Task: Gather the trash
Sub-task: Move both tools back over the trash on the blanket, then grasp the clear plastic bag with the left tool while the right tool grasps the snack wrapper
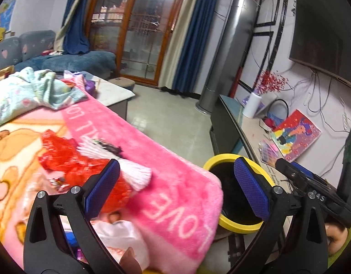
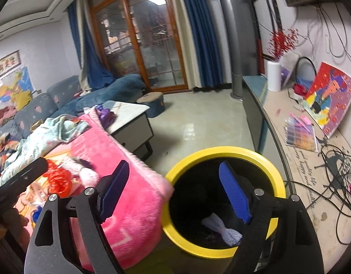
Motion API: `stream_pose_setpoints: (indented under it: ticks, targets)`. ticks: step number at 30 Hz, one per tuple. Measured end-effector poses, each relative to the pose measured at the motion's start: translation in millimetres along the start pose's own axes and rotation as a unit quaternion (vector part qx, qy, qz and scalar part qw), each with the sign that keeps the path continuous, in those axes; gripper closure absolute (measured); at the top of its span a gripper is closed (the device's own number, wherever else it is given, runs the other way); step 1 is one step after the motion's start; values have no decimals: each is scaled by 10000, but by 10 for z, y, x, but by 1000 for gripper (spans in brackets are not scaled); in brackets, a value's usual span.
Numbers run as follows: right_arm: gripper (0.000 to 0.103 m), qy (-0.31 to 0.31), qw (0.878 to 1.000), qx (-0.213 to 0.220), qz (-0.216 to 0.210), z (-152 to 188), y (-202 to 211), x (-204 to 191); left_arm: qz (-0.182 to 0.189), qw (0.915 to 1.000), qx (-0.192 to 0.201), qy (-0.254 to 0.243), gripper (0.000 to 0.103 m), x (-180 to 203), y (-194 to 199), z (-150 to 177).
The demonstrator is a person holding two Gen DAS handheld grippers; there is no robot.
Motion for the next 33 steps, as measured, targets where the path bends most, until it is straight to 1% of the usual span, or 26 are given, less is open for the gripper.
stream_pose_setpoints:
  ticks: [5,12,21,28,33]
  targets:
    - [21,169,9994,100,-296,-9,84,-262,-162,9997,132,93,11,-205,120,-26]
    - [20,458,9964,-86,-712,111,117,-641,-418,9983,295,262,11,-478,278,-91]
    - [20,823,9887,-318,-1215,289,165,-1072,-774,9947,394,549,11,-899,459,-105]
    - [20,1108,9781,-609,-1652,522,219,-1375,-1026,9914,403,701,11,-1178,581,-51]
    - [20,1403,9654,-808,-2046,699,293,-1632,-1122,9898,403,775,11,-1321,639,-33]
Point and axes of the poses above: each gripper's, at about its wrist camera, not at the fingertips, and y roughly against the way its jaws point, x to its right, z to its underside, the point moved 4 cm from there along -y, roughly the way its jaws point, and after that the axes turned 9 degrees about x, right-handed, at the moved point
